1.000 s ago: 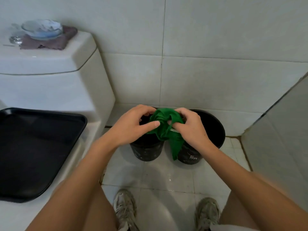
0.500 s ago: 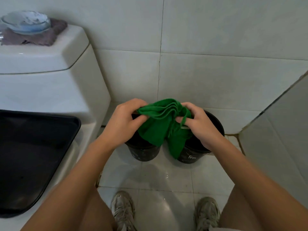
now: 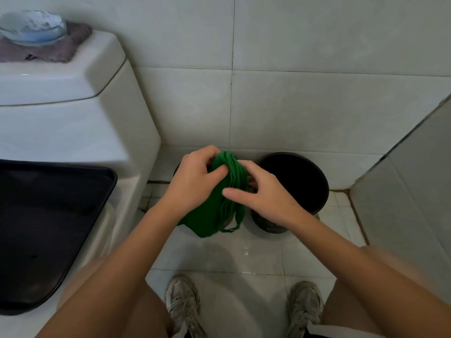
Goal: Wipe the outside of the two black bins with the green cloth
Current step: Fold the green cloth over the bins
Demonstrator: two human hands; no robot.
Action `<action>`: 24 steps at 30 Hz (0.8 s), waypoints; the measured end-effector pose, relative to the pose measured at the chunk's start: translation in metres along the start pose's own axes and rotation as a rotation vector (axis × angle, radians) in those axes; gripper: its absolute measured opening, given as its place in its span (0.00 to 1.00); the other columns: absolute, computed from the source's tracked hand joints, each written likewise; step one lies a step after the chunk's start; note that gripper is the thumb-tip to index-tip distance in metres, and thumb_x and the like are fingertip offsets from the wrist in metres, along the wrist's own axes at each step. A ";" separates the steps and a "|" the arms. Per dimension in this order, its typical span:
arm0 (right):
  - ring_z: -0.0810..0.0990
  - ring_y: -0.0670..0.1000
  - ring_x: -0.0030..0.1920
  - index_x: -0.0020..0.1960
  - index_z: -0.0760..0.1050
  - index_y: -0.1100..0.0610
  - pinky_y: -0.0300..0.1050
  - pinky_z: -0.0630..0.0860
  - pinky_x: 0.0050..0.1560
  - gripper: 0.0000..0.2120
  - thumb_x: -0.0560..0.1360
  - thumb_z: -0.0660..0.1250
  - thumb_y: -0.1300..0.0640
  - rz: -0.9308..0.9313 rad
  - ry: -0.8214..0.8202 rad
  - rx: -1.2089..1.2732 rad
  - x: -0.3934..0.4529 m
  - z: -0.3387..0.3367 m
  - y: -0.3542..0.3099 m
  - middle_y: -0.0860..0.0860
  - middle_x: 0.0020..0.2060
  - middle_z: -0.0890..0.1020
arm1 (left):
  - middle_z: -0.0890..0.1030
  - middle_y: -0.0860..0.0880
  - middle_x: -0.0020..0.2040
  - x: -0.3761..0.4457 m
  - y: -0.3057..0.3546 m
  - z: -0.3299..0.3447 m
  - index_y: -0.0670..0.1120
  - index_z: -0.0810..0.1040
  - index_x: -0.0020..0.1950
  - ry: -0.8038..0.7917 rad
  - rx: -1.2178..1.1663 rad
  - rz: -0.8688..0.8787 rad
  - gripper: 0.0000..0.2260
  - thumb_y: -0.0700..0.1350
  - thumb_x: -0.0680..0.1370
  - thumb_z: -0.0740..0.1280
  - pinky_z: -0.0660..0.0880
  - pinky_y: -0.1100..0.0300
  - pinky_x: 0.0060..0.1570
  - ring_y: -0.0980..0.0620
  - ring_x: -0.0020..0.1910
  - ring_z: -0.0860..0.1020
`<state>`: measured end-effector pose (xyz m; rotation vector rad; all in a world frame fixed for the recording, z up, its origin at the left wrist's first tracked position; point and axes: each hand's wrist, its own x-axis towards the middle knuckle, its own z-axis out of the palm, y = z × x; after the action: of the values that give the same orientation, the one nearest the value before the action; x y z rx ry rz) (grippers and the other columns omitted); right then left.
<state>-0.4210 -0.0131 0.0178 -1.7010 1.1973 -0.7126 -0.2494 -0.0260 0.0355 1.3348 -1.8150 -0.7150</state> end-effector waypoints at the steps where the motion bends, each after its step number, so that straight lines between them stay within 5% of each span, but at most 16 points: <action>1: 0.80 0.44 0.55 0.68 0.69 0.44 0.50 0.79 0.55 0.31 0.68 0.71 0.38 -0.010 0.038 -0.137 -0.001 0.005 -0.001 0.43 0.55 0.81 | 0.80 0.55 0.36 -0.001 0.001 0.001 0.53 0.76 0.41 -0.008 0.014 -0.004 0.10 0.38 0.76 0.67 0.75 0.56 0.39 0.54 0.37 0.79; 7: 0.80 0.51 0.41 0.59 0.73 0.51 0.54 0.78 0.41 0.13 0.75 0.66 0.57 -0.091 0.145 -0.432 -0.004 0.008 -0.004 0.47 0.41 0.80 | 0.83 0.51 0.37 -0.001 -0.002 -0.006 0.50 0.79 0.41 -0.048 -0.076 -0.024 0.10 0.35 0.76 0.69 0.78 0.59 0.37 0.55 0.36 0.81; 13: 0.81 0.51 0.40 0.49 0.77 0.55 0.57 0.79 0.43 0.04 0.78 0.64 0.59 0.020 0.015 -0.378 0.002 -0.013 0.004 0.51 0.40 0.82 | 0.83 0.56 0.32 0.000 -0.004 -0.026 0.46 0.80 0.42 -0.020 -0.232 -0.102 0.09 0.34 0.78 0.66 0.75 0.68 0.32 0.61 0.31 0.80; 15: 0.81 0.49 0.41 0.46 0.77 0.55 0.55 0.79 0.43 0.05 0.79 0.64 0.59 0.018 -0.034 -0.280 0.003 -0.019 0.005 0.50 0.40 0.82 | 0.83 0.54 0.32 0.001 -0.006 -0.032 0.45 0.79 0.43 -0.027 -0.221 -0.115 0.08 0.35 0.79 0.65 0.76 0.65 0.32 0.59 0.31 0.80; 19: 0.74 0.42 0.31 0.37 0.75 0.56 0.43 0.69 0.35 0.14 0.81 0.63 0.54 0.004 0.003 -0.155 0.005 -0.036 0.002 0.45 0.30 0.75 | 0.80 0.32 0.41 0.001 -0.018 -0.038 0.40 0.77 0.48 -0.003 -0.109 -0.095 0.09 0.47 0.78 0.65 0.77 0.43 0.38 0.32 0.40 0.79; 24: 0.68 0.46 0.31 0.35 0.65 0.55 0.47 0.63 0.35 0.19 0.83 0.57 0.49 0.061 0.018 -0.269 0.005 -0.044 0.001 0.49 0.30 0.69 | 0.76 0.33 0.42 0.001 -0.016 -0.028 0.43 0.74 0.46 -0.005 0.009 -0.113 0.12 0.51 0.78 0.60 0.73 0.44 0.38 0.35 0.40 0.76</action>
<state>-0.4566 -0.0327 0.0351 -1.8705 1.4014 -0.5495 -0.2179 -0.0314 0.0379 1.4515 -1.7594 -0.7712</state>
